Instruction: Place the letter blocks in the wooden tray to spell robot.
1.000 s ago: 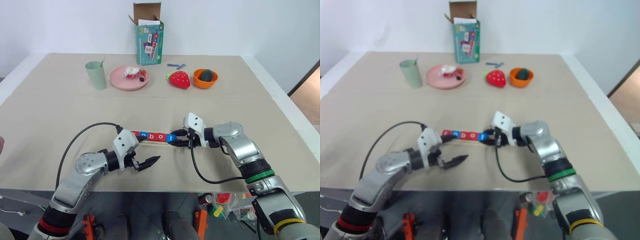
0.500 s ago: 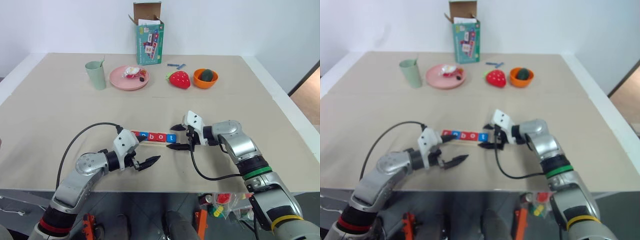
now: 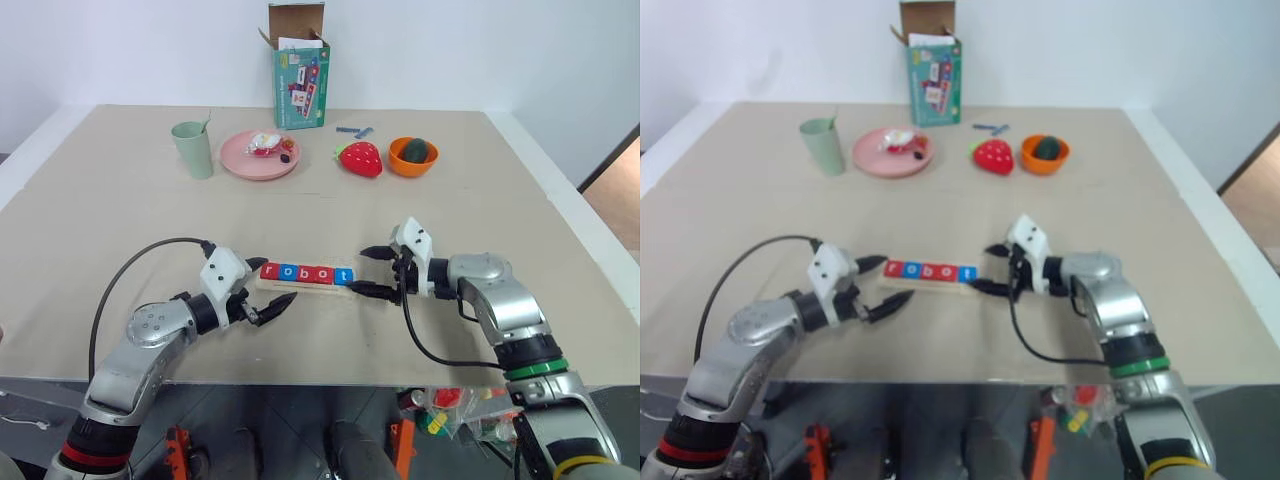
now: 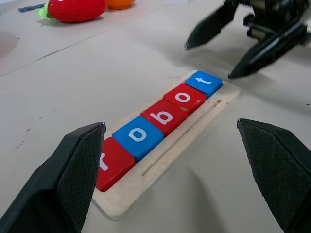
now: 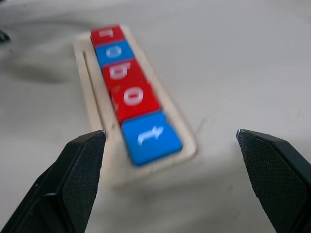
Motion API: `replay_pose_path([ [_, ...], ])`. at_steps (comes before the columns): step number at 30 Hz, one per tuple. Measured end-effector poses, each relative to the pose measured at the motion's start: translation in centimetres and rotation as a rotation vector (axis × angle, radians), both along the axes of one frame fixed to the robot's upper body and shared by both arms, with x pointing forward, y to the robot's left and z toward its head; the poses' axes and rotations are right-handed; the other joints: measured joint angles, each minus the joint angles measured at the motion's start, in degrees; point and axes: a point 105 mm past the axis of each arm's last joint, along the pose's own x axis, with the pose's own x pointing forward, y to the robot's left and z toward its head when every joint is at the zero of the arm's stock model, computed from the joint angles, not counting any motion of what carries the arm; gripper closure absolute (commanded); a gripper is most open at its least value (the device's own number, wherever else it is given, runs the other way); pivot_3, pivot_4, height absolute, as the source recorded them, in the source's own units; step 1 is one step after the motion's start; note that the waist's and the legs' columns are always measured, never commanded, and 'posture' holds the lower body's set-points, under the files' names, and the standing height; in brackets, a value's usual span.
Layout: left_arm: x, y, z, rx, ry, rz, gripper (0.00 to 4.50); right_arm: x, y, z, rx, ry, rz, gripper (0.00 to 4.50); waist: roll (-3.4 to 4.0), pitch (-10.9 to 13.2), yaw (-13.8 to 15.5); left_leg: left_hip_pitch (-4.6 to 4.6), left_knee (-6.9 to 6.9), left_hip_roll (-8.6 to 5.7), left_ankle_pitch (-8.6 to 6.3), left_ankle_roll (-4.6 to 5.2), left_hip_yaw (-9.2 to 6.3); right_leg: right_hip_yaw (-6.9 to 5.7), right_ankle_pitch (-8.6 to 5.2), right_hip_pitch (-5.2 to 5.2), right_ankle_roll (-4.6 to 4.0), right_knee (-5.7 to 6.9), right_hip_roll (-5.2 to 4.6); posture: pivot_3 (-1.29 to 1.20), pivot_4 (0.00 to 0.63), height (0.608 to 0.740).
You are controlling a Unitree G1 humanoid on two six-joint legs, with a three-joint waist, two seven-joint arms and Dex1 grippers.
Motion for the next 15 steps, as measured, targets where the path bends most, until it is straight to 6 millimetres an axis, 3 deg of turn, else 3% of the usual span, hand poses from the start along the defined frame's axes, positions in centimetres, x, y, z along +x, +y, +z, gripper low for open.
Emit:
replay_pose_path([
  [5, 0.0, -0.1, -0.1, -0.011, 0.001, 0.001, 0.00, -0.6, 0.3, 1.8, 0.063, -0.062, -0.013, 1.87, 0.00, 0.0, 0.0, 0.00, 0.01, 0.00, 0.00, 0.00, -0.03, -0.03, 0.02, 0.02, 0.00, 0.00, 0.01, 0.00, 0.150, 0.740],
  [12, -0.1, 0.0, -0.2, -0.013, 0.003, 0.003, 0.00, -2.5, 1.3, 2.5, 0.108, -0.030, 0.047, 4.32, 0.00, 0.0, 0.0, -0.01, 0.00, 0.01, 0.00, 0.00, -0.03, -0.03, 0.01, 0.00, 0.00, 0.00, 0.01, 0.00, 0.150, 0.740],
  [15, -0.1, 0.1, -0.3, -0.013, 0.006, 0.004, 0.00, -3.2, 1.9, 1.8, 0.086, -0.002, 0.065, 4.42, -0.02, 0.0, 0.0, 0.00, 0.00, 0.01, 0.00, 0.00, -0.03, -0.03, -0.09, 0.01, -0.16, 0.00, 0.01, 0.00, 0.150, 0.740],
])
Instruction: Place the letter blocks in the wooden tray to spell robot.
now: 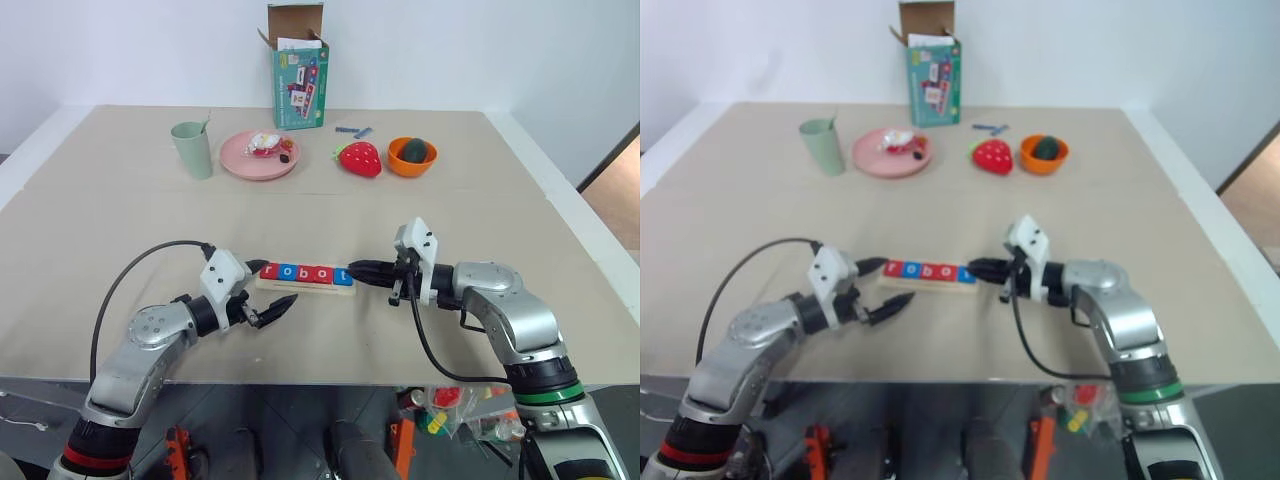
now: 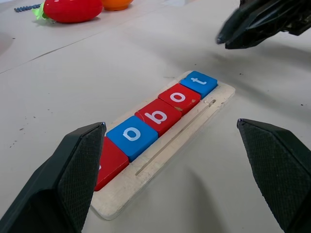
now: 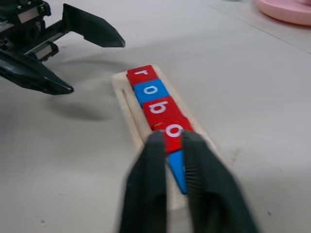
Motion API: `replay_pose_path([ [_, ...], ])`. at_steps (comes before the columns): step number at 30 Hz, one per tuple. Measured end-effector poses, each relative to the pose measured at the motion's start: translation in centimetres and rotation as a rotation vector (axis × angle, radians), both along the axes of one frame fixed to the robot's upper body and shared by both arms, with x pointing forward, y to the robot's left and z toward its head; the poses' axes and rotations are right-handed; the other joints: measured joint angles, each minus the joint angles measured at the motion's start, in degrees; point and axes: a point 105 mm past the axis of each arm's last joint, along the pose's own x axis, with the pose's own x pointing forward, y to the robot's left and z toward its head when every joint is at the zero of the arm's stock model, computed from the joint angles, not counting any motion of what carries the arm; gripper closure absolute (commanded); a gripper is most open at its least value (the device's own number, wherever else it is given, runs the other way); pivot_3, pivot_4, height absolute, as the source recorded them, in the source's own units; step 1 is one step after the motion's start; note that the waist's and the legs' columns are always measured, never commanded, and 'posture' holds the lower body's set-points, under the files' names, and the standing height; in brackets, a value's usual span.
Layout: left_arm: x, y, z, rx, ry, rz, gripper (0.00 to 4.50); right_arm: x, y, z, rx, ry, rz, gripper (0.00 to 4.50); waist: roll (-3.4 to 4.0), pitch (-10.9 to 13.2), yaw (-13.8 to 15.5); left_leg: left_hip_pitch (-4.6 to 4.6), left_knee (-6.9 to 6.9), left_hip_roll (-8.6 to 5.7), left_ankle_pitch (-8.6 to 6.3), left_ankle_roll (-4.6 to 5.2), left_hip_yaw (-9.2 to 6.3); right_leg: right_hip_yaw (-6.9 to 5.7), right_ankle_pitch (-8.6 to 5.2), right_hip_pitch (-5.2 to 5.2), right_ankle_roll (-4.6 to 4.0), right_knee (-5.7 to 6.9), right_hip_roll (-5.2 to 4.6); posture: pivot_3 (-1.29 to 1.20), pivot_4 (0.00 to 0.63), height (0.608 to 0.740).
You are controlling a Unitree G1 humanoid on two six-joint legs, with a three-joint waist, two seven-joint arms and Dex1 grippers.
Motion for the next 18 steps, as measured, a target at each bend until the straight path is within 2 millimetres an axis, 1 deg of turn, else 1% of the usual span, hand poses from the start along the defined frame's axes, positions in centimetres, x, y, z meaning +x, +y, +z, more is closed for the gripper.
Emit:
replay_pose_path([
  [2, 0.0, 0.0, 0.0, -0.001, 0.001, 0.001, 0.00, -0.3, 0.3, -1.6, -0.038, 0.037, 0.007, 4.42, 0.00, 0.0, 0.0, 0.00, 0.00, -0.01, 0.00, 0.00, 0.02, 0.02, -0.05, -0.01, -0.09, 0.00, -0.01, 0.00, 0.150, 0.740],
  [4, 0.0, 0.0, 0.0, -0.002, 0.002, 0.000, 0.00, -0.2, 0.3, -2.6, -0.066, 0.053, 0.001, 4.42, 0.00, 0.0, 0.0, 0.00, 0.01, -0.01, 0.00, 0.00, 0.03, 0.04, -0.06, -0.01, -0.11, 0.00, -0.01, 0.00, 0.150, 0.740],
  [7, -0.1, 0.0, -0.1, -0.002, 0.003, 0.000, 0.00, 0.2, 0.0, -3.3, -0.087, 0.058, -0.015, 4.42, 0.00, 0.0, 0.0, 0.00, 0.02, -0.01, 0.00, 0.00, 0.03, 0.04, -0.06, -0.01, -0.11, 0.00, -0.01, 0.00, 0.150, 0.740],
  [11, -0.1, -0.1, -0.1, -0.002, 0.002, -0.002, 0.00, 1.0, 0.0, -3.1, -0.101, 0.034, -0.021, 4.42, 0.00, 0.0, -0.1, 0.01, 0.02, -0.01, 0.00, 0.00, 0.01, 0.02, -0.05, 0.00, -0.11, 0.00, 0.01, 0.00, 0.150, 0.740],
  [18, -0.3, -0.1, -0.2, -0.001, 0.006, -0.003, 0.00, 1.2, 0.1, -3.1, -0.102, 0.032, -0.013, 4.42, 0.00, 0.0, 0.0, -0.01, 0.01, -0.01, 0.00, 0.00, 0.01, 0.01, 0.06, 0.00, 0.13, 0.00, 0.00, 0.00, 0.150, 0.740],
])
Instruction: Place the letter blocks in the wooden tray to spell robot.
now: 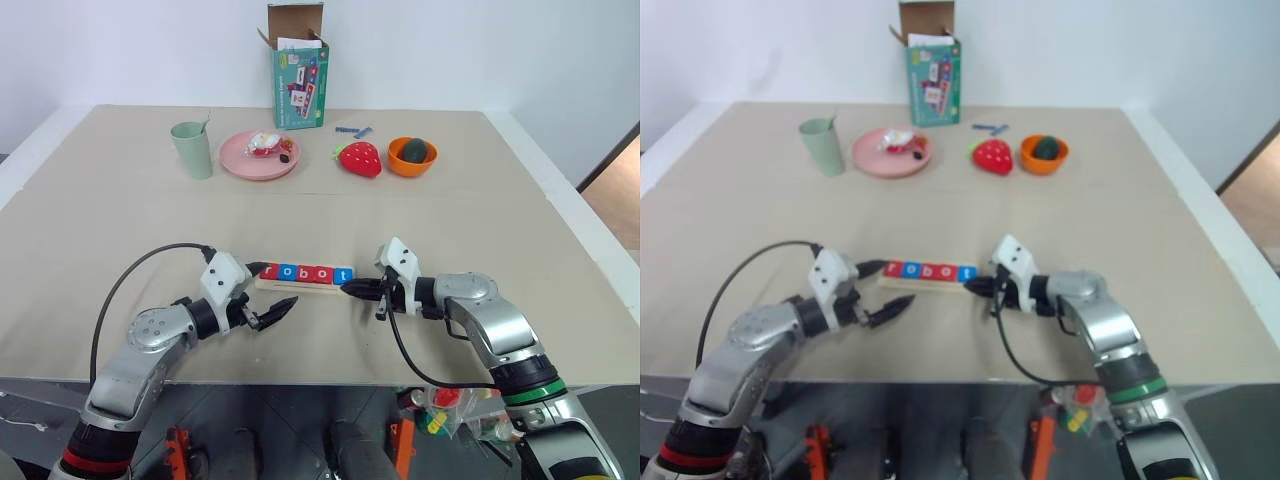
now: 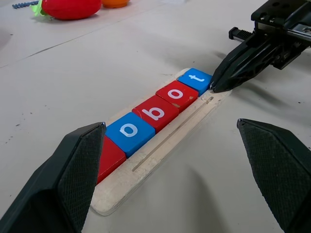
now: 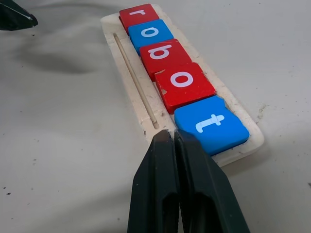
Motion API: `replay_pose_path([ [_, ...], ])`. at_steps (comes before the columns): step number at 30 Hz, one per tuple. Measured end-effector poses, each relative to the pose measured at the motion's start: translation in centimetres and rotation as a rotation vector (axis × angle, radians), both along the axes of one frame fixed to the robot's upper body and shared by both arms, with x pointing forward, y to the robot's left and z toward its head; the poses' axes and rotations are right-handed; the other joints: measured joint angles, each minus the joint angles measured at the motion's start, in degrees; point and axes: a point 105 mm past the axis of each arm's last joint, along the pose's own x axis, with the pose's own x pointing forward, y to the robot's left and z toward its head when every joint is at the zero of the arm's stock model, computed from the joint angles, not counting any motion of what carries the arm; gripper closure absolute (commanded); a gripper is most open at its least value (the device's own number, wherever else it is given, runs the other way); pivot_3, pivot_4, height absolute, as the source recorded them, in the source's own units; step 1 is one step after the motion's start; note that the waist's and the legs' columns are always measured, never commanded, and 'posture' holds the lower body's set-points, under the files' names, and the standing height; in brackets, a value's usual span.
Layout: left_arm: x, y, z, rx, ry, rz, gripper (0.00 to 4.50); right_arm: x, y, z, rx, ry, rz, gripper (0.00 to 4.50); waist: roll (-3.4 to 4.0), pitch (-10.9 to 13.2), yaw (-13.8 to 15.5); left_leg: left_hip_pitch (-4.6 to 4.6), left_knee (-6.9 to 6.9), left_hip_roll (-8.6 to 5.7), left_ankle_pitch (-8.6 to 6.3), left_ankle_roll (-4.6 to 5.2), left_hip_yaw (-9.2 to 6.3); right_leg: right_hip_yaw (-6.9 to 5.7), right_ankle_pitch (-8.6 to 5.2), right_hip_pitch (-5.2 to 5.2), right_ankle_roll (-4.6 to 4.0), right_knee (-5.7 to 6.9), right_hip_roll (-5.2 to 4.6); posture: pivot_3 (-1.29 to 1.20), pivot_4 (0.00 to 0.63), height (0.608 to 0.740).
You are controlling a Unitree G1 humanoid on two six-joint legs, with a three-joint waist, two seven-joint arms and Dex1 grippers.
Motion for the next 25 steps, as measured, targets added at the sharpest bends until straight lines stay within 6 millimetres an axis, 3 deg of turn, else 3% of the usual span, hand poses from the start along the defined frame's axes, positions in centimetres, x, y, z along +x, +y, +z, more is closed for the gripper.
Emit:
replay_pose_path([
  [6, -0.1, -0.2, 0.0, 0.001, 0.000, -0.006, 0.00, -0.2, 0.0, 0.1, 0.008, 0.018, 0.007, 4.42, 0.00, 0.0, 0.0, 0.00, 0.00, 0.00, 0.00, 0.00, 0.00, 0.01, -0.06, 0.00, -0.12, 0.00, 0.00, 0.00, 0.150, 0.740],
  [10, 0.1, 0.8, 0.1, -0.004, 0.003, 0.053, 0.00, -0.5, -0.8, 2.0, 0.074, 0.007, -0.018, 4.42, 0.00, 0.0, 0.0, -0.02, 0.00, 0.00, 0.00, 0.00, 0.00, 0.02, -0.04, -0.02, -0.07, 0.00, -0.01, 0.00, 0.150, 0.740],
  [14, 0.4, 4.4, 0.8, -0.017, -0.006, 0.192, 0.00, -0.4, -3.9, 4.1, 0.134, -0.034, -0.124, 3.31, -0.01, 0.0, 0.1, -0.02, -0.03, 0.02, -0.01, 0.00, -0.04, -0.08, -0.08, -0.01, -0.10, 0.00, -0.01, 0.00, 0.150, 0.740],
  [16, 0.1, 6.3, 0.8, -0.024, -0.002, 0.258, 0.00, -1.2, -5.8, 3.2, 0.138, -0.008, -0.172, 2.60, -0.04, 0.0, 0.1, -0.01, -0.05, 0.03, -0.03, -0.01, -0.05, -0.11, -0.24, 0.01, -0.29, 0.00, -0.02, 0.00, 0.150, 0.740],
  [19, -0.1, 7.8, 0.5, -0.004, 0.004, 0.291, 0.00, -2.1, -6.9, 1.8, 0.146, 0.030, -0.200, 1.57, -0.03, 0.0, 0.1, -0.01, -0.05, 0.02, -0.03, -0.01, -0.02, -0.07, -0.26, -0.02, -0.34, 0.00, -0.02, 0.00, 0.150, 0.740],
  [21, -0.2, 8.4, 0.5, -0.005, 0.002, 0.301, 0.00, -2.2, -7.2, 1.9, 0.158, 0.025, -0.207, 0.75, -0.03, 0.0, 0.0, 0.02, -0.02, 0.02, -0.03, -0.01, 0.03, -0.01, -0.23, -0.02, -0.38, 0.00, -0.02, 0.00, 0.150, 0.740],
  [22, -0.2, 8.6, 0.5, -0.003, 0.000, 0.299, 0.00, -2.2, -7.4, 2.1, 0.164, 0.014, -0.214, 0.55, -0.03, 0.0, 0.0, 0.03, 0.00, 0.02, -0.02, -0.01, 0.04, 0.01, -0.22, -0.01, -0.40, 0.00, -0.02, 0.00, 0.150, 0.740],
  [23, -0.1, 8.9, 0.3, 0.006, 0.002, 0.301, 0.00, -2.1, -7.8, 2.4, 0.178, 0.003, -0.229, 0.03, -0.04, 0.0, 0.0, 0.05, 0.02, 0.02, -0.02, 0.00, 0.04, 0.01, -0.21, 0.01, -0.41, 0.00, -0.02, 0.00, 0.150, 0.740],
  [25, 0.0, 9.8, -0.1, 0.035, 0.011, 0.314, 0.00, -2.2, -8.3, 2.6, 0.196, -0.002, -0.250, 0.03, -0.05, 0.0, 0.0, 0.05, 0.03, 0.02, -0.02, 0.00, 0.03, 0.01, -0.21, 0.01, -0.42, 0.00, -0.02, 0.00, 0.150, 0.740],
])
